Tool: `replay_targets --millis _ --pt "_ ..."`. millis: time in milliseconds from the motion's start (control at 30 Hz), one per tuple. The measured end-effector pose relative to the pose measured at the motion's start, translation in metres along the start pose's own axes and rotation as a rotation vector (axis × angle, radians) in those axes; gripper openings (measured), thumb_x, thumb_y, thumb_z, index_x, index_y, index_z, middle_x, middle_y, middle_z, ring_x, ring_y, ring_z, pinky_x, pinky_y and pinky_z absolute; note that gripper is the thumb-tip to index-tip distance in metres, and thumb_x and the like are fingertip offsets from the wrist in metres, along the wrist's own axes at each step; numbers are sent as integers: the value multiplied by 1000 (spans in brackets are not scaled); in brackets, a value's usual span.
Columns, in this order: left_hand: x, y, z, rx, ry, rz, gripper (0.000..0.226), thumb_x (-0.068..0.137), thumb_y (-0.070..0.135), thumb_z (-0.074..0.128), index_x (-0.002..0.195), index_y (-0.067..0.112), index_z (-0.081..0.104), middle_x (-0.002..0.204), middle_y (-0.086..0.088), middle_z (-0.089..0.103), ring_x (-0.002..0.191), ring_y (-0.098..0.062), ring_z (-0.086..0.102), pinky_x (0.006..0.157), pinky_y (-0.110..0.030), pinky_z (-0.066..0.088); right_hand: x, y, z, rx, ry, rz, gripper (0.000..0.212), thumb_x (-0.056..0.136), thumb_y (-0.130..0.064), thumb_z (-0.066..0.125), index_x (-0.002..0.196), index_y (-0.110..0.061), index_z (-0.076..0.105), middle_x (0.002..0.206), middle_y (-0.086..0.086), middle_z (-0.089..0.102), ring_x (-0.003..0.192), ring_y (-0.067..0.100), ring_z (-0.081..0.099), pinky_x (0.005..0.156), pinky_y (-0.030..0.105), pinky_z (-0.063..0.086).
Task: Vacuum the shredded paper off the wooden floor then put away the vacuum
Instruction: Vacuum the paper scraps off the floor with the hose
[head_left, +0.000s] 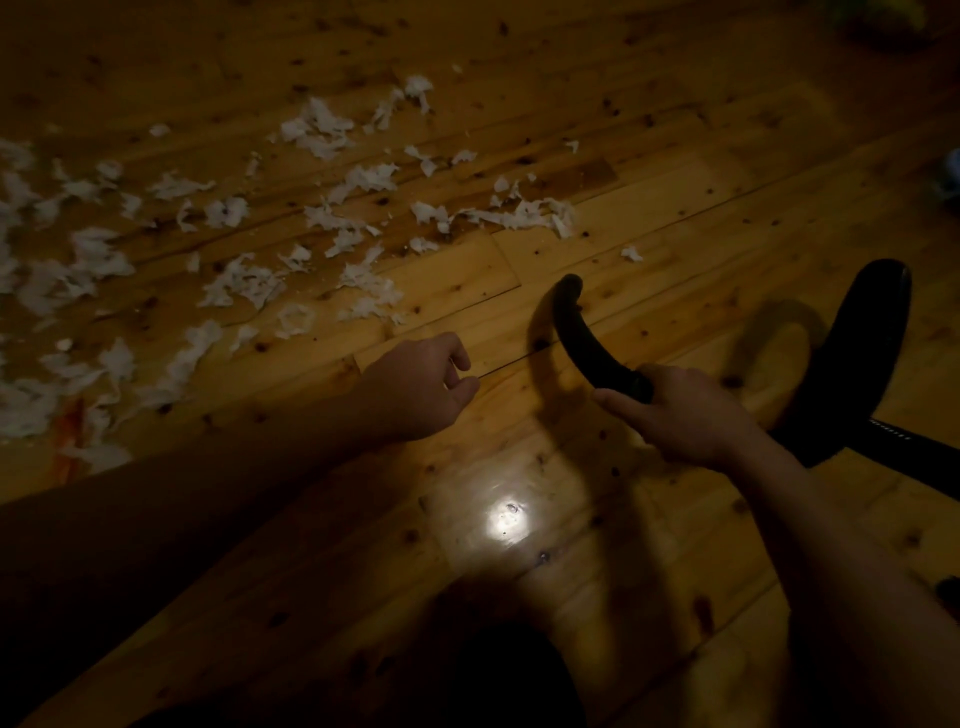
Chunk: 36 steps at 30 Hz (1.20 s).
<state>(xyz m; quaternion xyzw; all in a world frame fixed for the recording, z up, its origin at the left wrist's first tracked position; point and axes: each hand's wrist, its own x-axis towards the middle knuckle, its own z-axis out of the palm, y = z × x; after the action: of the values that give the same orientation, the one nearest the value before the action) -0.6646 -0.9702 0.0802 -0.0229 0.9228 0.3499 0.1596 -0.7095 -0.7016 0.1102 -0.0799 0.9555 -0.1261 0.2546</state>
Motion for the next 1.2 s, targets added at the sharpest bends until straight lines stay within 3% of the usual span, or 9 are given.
replay_targets --millis 367,633,1067,1200 --pt "5 3 3 -6 -8 11 26 92 36 60 110 18 57 80 19 51 86 -11 55 80 -35 51 8 17 -15 17 11 76 65 82 -73 47 108 -15 60 74 6 67 62 22 66 61 46 58" --pt "7 -2 4 24 -11 -22 24 92 38 59 107 20 56 83 17 53 87 -13 56 76 -31 48 22 14 -25 47 13 70 57 89 -64 51 114 -13 58 72 7 66 56 23 66 57 41 56" --pt "5 -4 -2 48 13 -65 27 93 37 58 111 16 56 95 8 57 88 -13 56 71 -26 41 33 -9 -16 31 -30 -37 52 86 -65 53 102 -16 60 72 6 66 62 23 66 60 44 56" --pt "1 -7 -7 52 30 -69 26 93 34 58 110 15 57 96 6 58 88 -14 56 71 -26 41 25 -19 -8 -28 -49 -74 52 87 -65 51 104 -17 59 74 3 64 59 14 59 53 32 48"
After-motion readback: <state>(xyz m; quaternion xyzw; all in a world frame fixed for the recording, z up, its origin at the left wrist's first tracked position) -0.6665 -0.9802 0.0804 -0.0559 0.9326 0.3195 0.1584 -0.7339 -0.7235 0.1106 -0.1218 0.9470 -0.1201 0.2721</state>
